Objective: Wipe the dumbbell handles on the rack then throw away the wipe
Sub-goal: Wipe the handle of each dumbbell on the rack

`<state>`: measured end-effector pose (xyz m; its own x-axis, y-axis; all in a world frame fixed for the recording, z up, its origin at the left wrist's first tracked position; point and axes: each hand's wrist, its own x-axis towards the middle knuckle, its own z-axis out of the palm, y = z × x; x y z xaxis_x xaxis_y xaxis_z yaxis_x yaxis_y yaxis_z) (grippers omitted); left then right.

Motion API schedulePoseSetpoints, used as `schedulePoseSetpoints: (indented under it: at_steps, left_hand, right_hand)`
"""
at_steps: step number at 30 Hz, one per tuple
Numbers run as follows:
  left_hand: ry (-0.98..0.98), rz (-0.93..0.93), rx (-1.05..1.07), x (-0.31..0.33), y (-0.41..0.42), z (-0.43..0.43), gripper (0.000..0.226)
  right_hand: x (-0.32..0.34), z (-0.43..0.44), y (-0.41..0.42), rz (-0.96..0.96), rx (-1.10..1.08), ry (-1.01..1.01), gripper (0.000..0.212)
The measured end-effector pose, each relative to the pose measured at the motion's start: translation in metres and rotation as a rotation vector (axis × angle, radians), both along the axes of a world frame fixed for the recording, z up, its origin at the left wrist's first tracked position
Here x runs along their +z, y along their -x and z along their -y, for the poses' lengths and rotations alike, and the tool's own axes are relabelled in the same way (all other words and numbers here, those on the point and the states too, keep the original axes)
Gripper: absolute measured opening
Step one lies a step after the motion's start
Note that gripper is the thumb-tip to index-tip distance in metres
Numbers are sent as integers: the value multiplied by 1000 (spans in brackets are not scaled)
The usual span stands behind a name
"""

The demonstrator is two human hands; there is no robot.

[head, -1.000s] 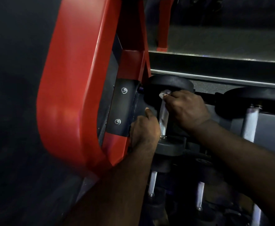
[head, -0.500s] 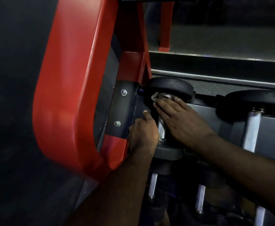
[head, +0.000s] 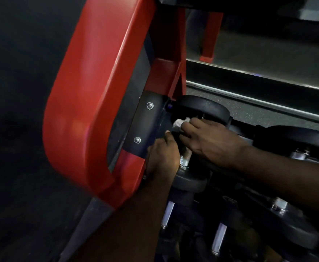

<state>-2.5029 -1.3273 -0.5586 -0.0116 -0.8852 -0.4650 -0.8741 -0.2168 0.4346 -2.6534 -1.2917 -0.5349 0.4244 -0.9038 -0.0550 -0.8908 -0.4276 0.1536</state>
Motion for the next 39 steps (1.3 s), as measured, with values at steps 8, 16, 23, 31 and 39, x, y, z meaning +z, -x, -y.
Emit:
schedulePoseSetpoints:
  at_steps: [8, 16, 23, 31, 39]
  left_hand:
    - [102, 108, -88, -9, 1, 5, 49]
    - [183, 176, -193, -6, -5, 0, 54]
    - [228, 213, -251, -16, -9, 2, 60]
    - [290, 179, -248, -23, -10, 0, 63]
    - [228, 23, -66, -20, -7, 1, 47]
  right_hand:
    - [-12, -1, -5, 37, -119, -17, 46]
    - [-27, -14, 14, 109, 117, -94, 51]
    - [-33, -25, 23, 298, 368, -235, 52]
    - [-32, -25, 19, 598, 151, -244, 41]
    - [-15, -27, 7, 764, 130, -388, 50]
